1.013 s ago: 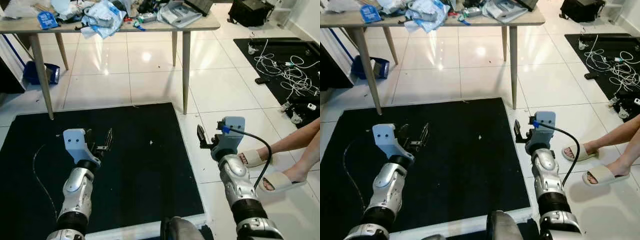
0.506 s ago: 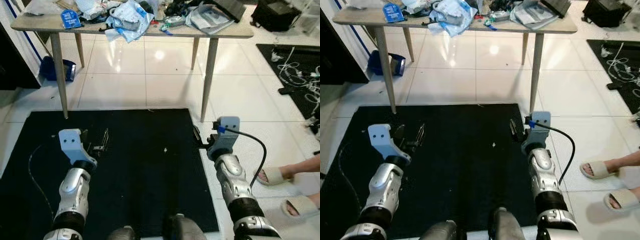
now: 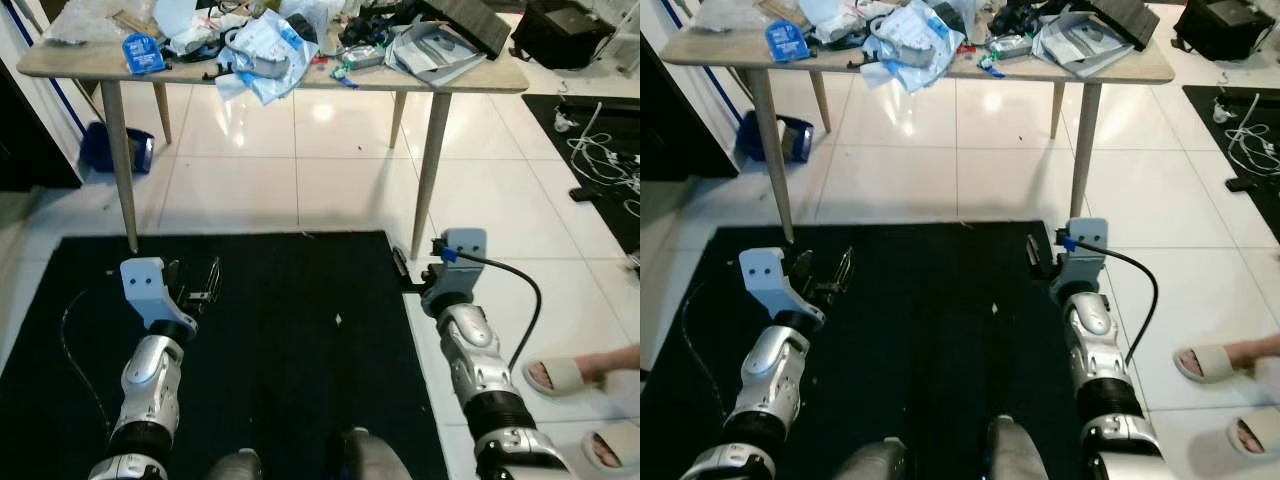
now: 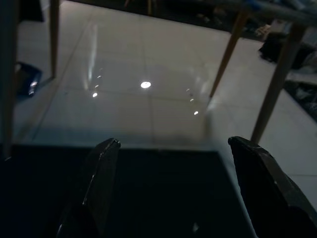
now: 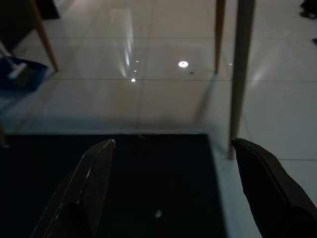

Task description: Picking trash to rubbish bin

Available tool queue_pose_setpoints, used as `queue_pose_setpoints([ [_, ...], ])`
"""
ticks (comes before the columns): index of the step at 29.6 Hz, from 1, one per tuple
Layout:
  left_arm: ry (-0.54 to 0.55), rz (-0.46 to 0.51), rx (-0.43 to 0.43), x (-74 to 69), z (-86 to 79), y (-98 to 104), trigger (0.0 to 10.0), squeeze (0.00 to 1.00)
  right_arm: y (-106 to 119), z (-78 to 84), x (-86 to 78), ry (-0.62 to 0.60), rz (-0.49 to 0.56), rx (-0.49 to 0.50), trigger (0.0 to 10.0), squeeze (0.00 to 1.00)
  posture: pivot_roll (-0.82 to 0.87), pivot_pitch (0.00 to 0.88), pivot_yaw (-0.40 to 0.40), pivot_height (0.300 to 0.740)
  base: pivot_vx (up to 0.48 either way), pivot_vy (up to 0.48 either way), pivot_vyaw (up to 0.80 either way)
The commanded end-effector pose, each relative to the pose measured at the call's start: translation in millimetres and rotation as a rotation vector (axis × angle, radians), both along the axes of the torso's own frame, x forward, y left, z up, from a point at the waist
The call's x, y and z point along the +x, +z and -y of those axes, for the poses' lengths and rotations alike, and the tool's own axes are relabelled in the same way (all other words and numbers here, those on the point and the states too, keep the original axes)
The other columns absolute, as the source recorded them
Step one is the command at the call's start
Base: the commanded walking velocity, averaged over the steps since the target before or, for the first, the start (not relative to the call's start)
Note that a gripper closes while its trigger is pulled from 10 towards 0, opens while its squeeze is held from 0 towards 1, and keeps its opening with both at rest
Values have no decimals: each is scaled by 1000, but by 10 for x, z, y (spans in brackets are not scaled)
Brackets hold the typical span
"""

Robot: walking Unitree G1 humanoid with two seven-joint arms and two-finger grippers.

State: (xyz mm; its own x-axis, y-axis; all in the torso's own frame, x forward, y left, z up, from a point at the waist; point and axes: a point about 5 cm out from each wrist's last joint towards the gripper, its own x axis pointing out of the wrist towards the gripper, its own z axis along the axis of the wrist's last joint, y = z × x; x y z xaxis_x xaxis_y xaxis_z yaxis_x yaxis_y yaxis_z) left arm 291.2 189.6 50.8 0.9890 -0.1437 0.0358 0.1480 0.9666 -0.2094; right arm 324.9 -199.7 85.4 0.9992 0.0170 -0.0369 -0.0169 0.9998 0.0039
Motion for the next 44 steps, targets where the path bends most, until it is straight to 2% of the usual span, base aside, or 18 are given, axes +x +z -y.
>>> queue_pose_setpoints([
  [1,-3,-12,-8,-40,-14,-41,10000,0,-18,7,-7,6,-9,1,10000,0,4,133,-6,740,296,0,0],
  [6,-29,28,-20,-1,-37,43,10000,0,83,69,32,37,21,-31,10000,0,2,136,-7,740,292,0,0],
  [17,-147,107,-37,36,-25,217,10000,0,278,131,123,100,75,-17,10000,0,-4,140,-8,740,282,0,0],
  [25,-253,154,-85,26,58,324,10000,0,339,73,139,165,102,4,10000,0,-4,140,-9,740,280,0,0],
  [33,-308,171,-121,5,85,368,10000,0,365,55,136,214,114,34,10000,0,-4,139,-7,740,286,0,0],
  [35,-345,177,-151,-14,95,387,10000,0,375,50,140,251,108,53,10000,0,-4,139,-7,740,281,0,0],
  [37,-481,192,-252,-82,129,445,10000,0,398,46,150,347,83,84,10000,0,-5,139,-7,740,251,0,0],
  [38,-543,193,-272,-118,138,459,10000,0,420,48,152,388,78,101,10000,0,-5,139,-7,740,262,0,0],
  [39,-543,193,-272,-118,138,459,10000,0,420,48,152,388,78,101,10000,0,-5,139,-7,740,262,0,0],
  [42,-655,177,-274,-186,126,446,10000,0,485,53,147,473,73,132,10000,0,-5,139,-7,740,242,0,0],
  [44,-680,172,-273,-201,111,444,10000,0,514,56,141,508,72,143,10000,0,-11,138,-6,740,120,0,0],
])
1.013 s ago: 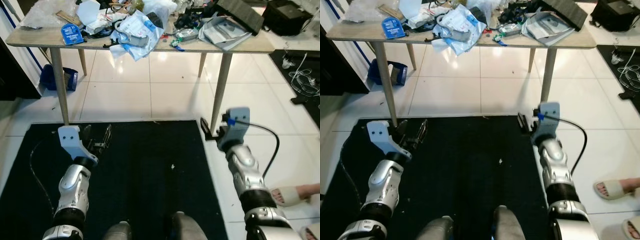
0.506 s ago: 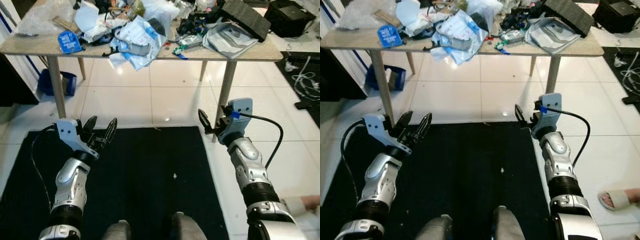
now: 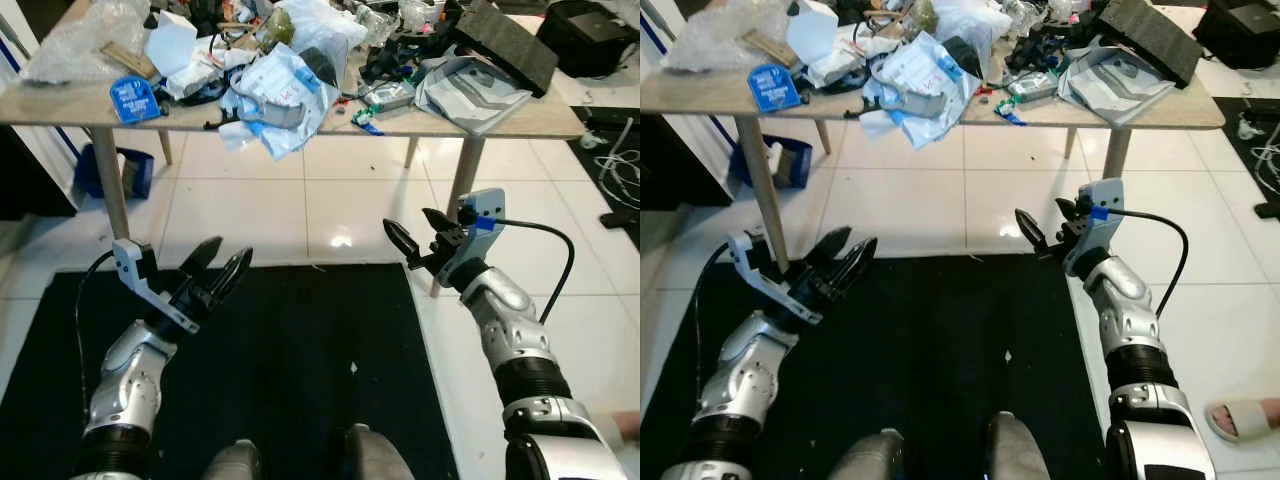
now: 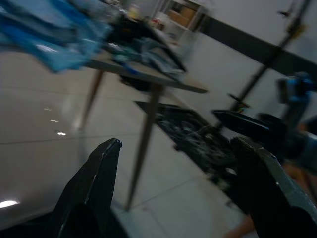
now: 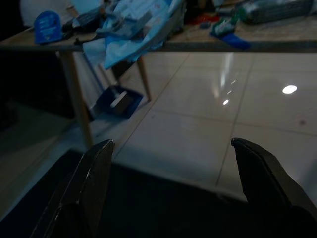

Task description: Picking trash to rubbish bin

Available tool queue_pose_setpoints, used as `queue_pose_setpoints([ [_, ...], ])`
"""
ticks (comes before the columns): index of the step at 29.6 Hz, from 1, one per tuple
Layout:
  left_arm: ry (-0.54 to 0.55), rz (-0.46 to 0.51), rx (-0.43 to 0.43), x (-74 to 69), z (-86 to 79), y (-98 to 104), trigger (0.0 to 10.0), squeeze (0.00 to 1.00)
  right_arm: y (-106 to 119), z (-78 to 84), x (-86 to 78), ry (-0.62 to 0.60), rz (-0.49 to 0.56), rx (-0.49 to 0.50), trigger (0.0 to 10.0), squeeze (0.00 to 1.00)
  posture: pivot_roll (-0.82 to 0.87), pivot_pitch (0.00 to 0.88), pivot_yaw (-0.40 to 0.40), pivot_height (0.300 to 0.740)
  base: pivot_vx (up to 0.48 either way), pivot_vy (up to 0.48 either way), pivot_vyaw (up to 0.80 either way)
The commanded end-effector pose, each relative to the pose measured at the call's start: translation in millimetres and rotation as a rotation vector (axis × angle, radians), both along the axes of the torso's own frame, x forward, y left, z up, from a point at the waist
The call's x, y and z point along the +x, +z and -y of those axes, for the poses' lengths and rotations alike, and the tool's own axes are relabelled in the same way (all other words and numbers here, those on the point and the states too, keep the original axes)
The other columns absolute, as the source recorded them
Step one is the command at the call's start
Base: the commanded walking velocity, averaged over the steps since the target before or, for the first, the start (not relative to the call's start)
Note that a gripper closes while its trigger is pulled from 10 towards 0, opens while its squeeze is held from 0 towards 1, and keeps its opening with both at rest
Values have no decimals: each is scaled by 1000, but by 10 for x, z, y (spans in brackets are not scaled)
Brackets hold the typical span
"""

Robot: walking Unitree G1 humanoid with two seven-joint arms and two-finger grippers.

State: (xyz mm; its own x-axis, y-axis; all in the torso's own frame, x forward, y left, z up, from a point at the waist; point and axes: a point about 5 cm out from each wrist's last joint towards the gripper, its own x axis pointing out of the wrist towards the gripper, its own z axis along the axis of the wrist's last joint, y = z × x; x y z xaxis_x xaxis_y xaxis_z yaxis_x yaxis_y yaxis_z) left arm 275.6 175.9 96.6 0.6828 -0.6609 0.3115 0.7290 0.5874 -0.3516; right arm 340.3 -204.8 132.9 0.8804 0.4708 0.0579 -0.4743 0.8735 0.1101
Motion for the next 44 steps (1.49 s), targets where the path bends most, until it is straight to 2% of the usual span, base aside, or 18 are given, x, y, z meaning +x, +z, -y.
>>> queue_pose_setpoints([
  [1,-32,-3,9,-45,-27,-14,10000,0,38,6,-13,34,5,15,10000,0,-11,138,-6,740,0,0,0],
  [10,-106,-34,23,-121,-50,-49,10000,0,257,0,13,163,20,76,10000,0,-14,130,-4,740,0,0,0],
  [14,-117,-38,13,-135,-41,-56,10000,0,299,-17,44,170,33,35,10000,0,-11,127,-6,740,0,0,0],
  [15,-121,-38,11,-141,-35,-59,10000,0,323,-20,67,163,43,33,10000,71,-11,125,-5,740,0,0,0],
  [16,-124,-38,9,-145,-31,-61,10000,0,340,-21,81,158,49,35,10000,259,-10,123,-4,740,0,0,0],
  [17,-129,-38,8,-151,-25,-61,10000,0,365,-28,94,154,60,32,10000,749,-10,123,-4,740,0,0,0],
  [18,-129,-38,8,-151,-25,-61,10000,0,365,-28,94,154,60,32,10000,749,-10,123,-4,740,0,0,0],
  [19,-133,-38,7,-154,-20,-60,10000,0,388,-37,112,143,70,28,10000,1000,-9,123,-4,740,0,0,0],
  [26,-137,-34,12,-162,-18,-50,10000,0,433,-69,175,93,76,44,10000,992,-5,124,-5,740,147,0,0],
  [27,-129,-39,9,-159,-22,-50,10000,0,411,-96,176,100,67,43,10000,0,-2,130,-6,740,311,0,0],
  [44,-137,-46,1,-157,-7,-43,10000,0,379,-141,181,107,62,19,10000,0,-7,134,-7,740,335,0,0],
])
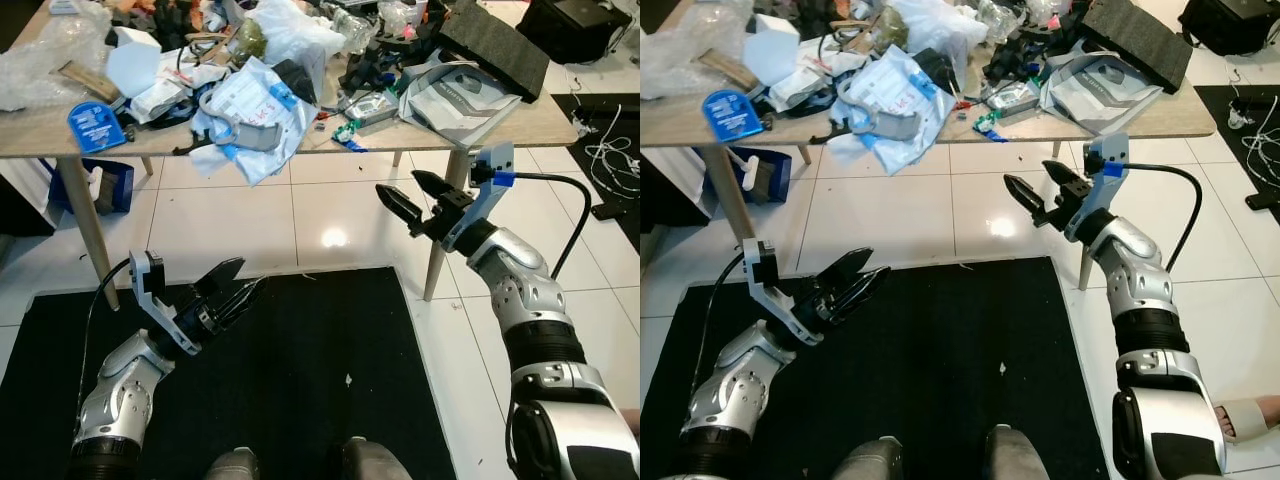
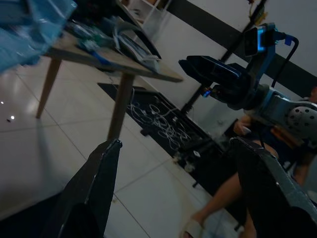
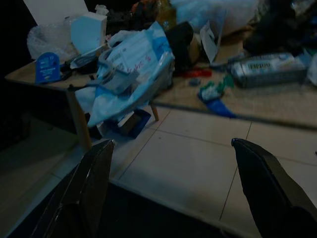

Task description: Picking trash to rubbish bin

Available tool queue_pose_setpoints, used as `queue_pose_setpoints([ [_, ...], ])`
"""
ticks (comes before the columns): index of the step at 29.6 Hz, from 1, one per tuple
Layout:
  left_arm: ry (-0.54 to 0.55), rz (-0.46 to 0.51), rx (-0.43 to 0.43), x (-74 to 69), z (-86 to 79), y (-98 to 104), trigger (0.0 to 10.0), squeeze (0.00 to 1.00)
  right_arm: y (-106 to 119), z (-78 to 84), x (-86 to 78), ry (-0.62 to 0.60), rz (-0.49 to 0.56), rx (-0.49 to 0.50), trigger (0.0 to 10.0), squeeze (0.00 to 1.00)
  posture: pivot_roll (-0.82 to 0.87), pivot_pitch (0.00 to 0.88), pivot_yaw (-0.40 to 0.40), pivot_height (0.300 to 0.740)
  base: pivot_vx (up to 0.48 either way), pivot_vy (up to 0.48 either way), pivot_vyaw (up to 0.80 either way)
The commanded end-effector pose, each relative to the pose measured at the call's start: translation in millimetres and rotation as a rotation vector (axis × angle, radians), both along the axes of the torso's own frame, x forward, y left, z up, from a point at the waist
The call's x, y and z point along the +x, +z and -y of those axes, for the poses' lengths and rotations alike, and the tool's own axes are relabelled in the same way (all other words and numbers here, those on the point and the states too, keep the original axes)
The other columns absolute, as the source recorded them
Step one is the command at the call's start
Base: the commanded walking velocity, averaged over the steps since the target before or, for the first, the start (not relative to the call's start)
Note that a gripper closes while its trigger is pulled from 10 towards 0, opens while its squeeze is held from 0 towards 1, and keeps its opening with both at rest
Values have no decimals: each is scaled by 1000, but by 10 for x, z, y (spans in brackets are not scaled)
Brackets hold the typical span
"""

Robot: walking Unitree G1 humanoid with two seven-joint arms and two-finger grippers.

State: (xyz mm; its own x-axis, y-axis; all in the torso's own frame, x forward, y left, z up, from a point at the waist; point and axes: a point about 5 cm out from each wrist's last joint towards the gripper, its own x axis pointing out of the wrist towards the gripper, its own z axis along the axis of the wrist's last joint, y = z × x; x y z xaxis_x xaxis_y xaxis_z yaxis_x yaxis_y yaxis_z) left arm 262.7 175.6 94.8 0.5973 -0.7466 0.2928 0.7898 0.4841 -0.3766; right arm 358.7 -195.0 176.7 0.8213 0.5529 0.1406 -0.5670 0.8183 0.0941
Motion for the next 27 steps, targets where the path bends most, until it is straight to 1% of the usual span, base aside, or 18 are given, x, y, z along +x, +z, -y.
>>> queue_pose_setpoints([
  [1,-3,-14,3,-29,-10,-25,10000,0,-63,-42,-1,3,-17,-17,10000,0,-7,134,-7,740,349,0,0],
  [16,-8,-14,4,-30,-14,-17,10000,0,-98,-57,-13,9,-15,-51,10000,0,-6,137,-4,740,344,0,0],
  [21,-14,-13,3,-33,-16,-10,10000,0,-108,-48,-19,9,-13,-70,10000,0,-5,138,-3,740,342,0,736],
  [24,-18,-12,4,-34,-13,-8,10000,0,-106,-6,11,-33,-25,-68,10000,0,-5,138,-3,740,345,0,0],
  [27,-22,-12,3,-35,-10,-6,10000,0,-104,6,19,-35,-38,-74,10000,0,-5,138,-3,740,345,0,0],
])
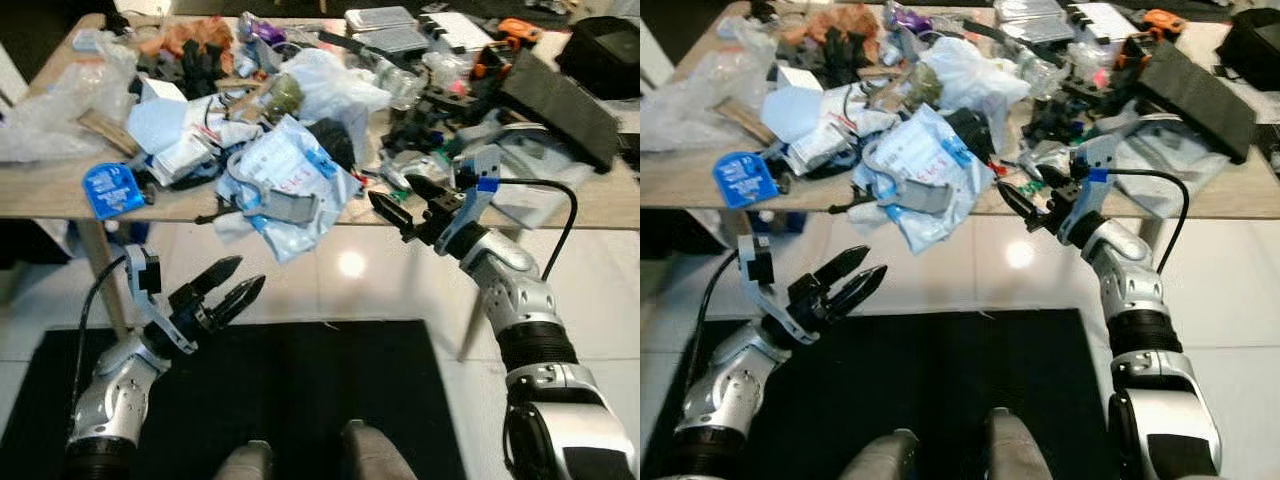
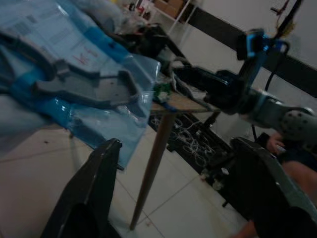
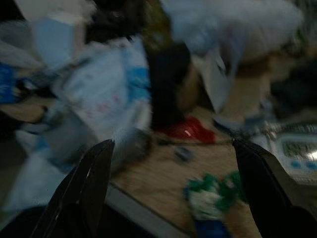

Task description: Picking trash to rubbish bin

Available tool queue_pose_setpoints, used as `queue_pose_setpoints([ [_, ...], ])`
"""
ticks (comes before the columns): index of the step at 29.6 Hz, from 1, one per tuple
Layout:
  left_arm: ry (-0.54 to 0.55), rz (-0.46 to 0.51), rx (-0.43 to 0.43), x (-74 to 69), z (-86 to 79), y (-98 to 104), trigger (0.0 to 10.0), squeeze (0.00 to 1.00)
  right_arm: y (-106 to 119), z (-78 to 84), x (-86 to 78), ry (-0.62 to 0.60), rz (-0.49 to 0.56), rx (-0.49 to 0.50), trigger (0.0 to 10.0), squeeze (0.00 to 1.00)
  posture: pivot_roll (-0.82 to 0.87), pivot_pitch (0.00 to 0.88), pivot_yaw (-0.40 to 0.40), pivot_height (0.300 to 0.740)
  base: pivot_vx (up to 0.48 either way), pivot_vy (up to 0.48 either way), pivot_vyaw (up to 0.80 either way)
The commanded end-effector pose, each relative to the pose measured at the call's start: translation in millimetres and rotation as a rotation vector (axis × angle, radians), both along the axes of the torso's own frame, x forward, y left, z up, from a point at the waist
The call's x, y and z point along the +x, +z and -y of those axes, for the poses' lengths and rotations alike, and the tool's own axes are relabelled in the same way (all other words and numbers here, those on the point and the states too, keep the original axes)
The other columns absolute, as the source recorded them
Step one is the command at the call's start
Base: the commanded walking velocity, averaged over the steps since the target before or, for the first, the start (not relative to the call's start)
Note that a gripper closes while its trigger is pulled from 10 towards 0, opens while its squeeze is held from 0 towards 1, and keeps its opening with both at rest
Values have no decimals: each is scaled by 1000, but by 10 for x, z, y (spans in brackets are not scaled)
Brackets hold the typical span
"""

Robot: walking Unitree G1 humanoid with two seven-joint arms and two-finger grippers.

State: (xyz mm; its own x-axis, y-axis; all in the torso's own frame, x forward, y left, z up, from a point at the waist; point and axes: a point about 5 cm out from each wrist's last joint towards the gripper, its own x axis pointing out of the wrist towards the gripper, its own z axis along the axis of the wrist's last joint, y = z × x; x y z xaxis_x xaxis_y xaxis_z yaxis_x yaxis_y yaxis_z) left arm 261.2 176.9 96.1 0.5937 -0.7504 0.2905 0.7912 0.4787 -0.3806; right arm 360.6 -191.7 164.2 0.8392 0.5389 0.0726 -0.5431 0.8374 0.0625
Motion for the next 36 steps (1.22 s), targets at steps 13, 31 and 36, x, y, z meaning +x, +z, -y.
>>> queue_pose_setpoints([
  [13,-28,-25,7,-28,15,-20,10000,0,-139,-71,-52,112,-197,-10,10000,0,-9,135,-5,740,196,0,0],
  [31,-43,-37,12,-49,35,-36,10000,0,-167,-320,-22,194,-254,-4,10000,0,-2,126,-4,740,0,0,0],
  [36,-51,-38,12,-62,43,-34,10000,0,-186,-323,15,164,-285,-32,10000,0,1,134,-7,740,0,0,0],
])
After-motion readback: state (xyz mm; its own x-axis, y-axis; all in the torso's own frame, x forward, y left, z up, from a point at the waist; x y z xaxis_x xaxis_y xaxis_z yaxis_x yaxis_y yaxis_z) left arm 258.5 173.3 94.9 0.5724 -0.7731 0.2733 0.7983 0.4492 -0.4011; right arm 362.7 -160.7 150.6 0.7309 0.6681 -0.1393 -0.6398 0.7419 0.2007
